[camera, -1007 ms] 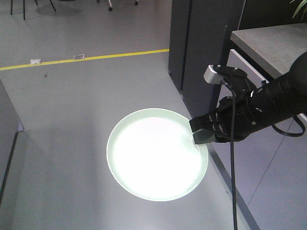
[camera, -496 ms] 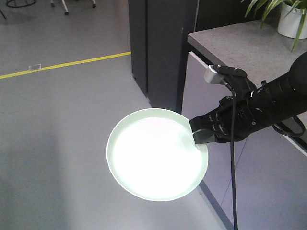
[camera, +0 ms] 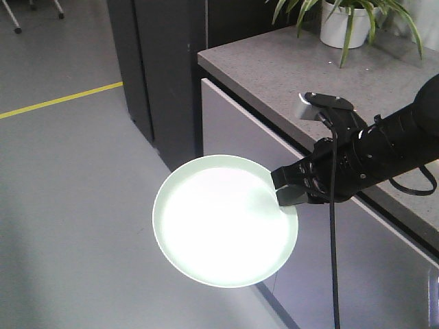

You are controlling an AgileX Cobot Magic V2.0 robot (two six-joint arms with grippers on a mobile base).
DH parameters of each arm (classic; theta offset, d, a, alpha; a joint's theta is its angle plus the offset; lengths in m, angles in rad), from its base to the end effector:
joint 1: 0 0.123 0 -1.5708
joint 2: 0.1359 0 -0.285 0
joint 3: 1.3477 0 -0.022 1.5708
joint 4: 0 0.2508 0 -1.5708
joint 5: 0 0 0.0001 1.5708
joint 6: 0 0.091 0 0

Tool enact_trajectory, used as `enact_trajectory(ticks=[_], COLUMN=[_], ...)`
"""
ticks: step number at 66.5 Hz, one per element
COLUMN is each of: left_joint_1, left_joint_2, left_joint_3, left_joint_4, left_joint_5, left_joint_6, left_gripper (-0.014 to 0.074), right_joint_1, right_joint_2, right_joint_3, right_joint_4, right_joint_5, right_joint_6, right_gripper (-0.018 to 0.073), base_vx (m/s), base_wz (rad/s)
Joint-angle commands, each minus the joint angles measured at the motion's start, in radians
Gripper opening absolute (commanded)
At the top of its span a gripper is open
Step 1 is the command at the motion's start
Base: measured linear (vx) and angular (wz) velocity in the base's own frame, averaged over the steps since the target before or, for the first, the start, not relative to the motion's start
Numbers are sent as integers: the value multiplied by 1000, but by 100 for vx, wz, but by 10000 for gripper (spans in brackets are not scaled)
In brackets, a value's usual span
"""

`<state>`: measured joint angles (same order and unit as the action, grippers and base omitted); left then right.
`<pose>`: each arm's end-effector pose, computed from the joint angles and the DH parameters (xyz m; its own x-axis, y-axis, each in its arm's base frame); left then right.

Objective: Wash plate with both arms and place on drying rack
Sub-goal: 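Carry the plate in the right gripper over the sink basin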

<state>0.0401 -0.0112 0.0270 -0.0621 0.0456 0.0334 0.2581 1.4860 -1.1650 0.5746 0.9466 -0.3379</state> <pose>0.0567 0.0020 0.2005 0.0269 -0.0276 -0.9993 -0.0365 0.9989 -0.0286 0.2807 0.1156 0.2983 -0.8696 -0.2074 -0.4482 -0.4036 0.8214 0.4029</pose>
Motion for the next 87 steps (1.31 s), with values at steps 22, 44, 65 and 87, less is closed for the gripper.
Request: enact_trajectory(ticks=[22, 44, 65, 87], left_joint_1=[-7, -7, -7, -7], left_joint_2=[-14, -14, -14, -14], left_joint_3=[-26, -26, -26, -26], left_joint_4=[-8, -8, -8, -8], left_joint_5=[-69, -69, -69, -69], left_joint_6=[-9, -9, -9, -9], left_gripper=[-6, -6, -6, -6], right_joint_1=[-3, -3, -3, -3], right_joint_2=[-37, -37, -37, -37], right_joint_3=[-23, -23, -23, -23], right_joint_4=[39, 39, 39, 39], right_joint_5=[-25, -25, -25, -25], right_joint_6=[-7, -7, -7, -7], right_gripper=[-1, -1, -1, -1], base_vx=[9, 9, 10, 9], base_wz=[-34, -35, -38, -36])
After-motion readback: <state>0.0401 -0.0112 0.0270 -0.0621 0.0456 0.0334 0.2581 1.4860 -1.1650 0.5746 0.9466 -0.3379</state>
